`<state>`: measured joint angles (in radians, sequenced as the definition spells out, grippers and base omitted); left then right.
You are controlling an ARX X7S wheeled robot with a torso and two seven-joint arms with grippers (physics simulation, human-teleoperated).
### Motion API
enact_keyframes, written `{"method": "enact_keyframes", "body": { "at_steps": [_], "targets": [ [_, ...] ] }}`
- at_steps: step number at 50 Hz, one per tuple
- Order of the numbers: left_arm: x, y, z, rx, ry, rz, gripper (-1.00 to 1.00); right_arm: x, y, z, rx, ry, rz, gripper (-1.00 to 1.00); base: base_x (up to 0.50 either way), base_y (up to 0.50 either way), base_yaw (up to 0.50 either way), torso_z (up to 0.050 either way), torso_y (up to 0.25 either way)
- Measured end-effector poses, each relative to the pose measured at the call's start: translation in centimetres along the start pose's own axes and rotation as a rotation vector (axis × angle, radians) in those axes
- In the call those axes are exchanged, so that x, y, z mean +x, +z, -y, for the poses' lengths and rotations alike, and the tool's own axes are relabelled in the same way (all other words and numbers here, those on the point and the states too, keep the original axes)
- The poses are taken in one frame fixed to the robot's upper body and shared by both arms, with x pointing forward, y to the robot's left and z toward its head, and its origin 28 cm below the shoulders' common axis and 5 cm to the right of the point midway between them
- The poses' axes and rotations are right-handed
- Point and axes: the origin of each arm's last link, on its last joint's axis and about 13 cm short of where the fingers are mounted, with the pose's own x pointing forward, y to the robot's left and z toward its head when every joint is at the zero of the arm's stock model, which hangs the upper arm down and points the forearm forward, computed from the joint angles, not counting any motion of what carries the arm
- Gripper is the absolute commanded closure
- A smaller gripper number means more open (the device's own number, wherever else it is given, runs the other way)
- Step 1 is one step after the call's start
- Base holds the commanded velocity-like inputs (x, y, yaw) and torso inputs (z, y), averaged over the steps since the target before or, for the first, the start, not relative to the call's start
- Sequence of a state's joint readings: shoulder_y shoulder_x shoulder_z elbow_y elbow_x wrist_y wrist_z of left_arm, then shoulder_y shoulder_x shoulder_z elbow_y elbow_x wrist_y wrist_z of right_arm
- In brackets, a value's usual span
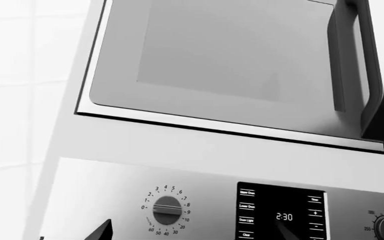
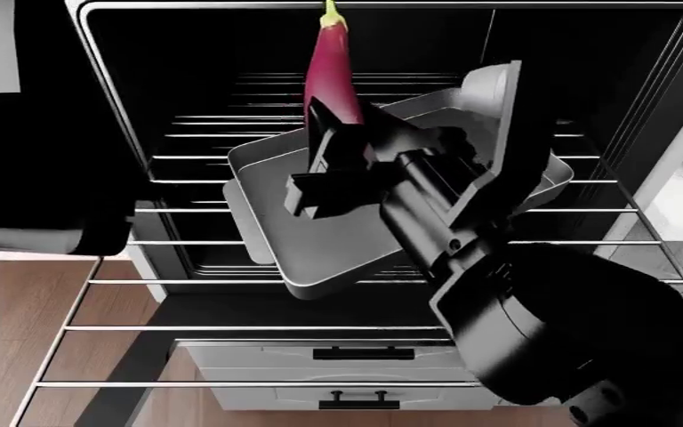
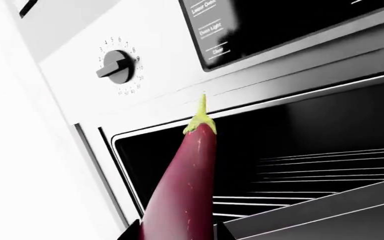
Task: Pick the eggplant from the top rack in the oven and place it on the plate on the counter.
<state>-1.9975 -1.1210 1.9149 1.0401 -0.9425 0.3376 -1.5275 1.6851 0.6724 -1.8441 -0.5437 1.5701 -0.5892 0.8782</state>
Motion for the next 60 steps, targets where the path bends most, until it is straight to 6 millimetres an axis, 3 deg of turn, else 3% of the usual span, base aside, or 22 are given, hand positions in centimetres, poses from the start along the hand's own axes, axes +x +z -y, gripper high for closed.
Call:
{"method": "enact_keyframes", "body": {
  "at_steps": [26, 40, 60],
  "targets": [
    [0.0, 0.1, 0.0, 0.003, 0.001, 0.001, -1.0, -4.1, 3.8, -2.1, -0.068, 0.052, 0.167, 1.0, 0.0, 0.0, 0.0, 0.0, 0.0],
    [-0.1, 0.0, 0.1, 0.0, -0.001, -0.002, -1.0, -4.6, 3.9, -2.0, -0.068, 0.048, 0.187, 1.0, 0.0, -0.01, 0.0, 0.0, 0.0],
    [-0.2, -0.1, 0.1, -0.003, -0.001, -0.004, -1.0, -4.8, 3.6, -2.2, -0.04, 0.058, 0.149, 1.0, -0.19, -0.5, 0.0, 0.0, 0.0]
  ]
}}
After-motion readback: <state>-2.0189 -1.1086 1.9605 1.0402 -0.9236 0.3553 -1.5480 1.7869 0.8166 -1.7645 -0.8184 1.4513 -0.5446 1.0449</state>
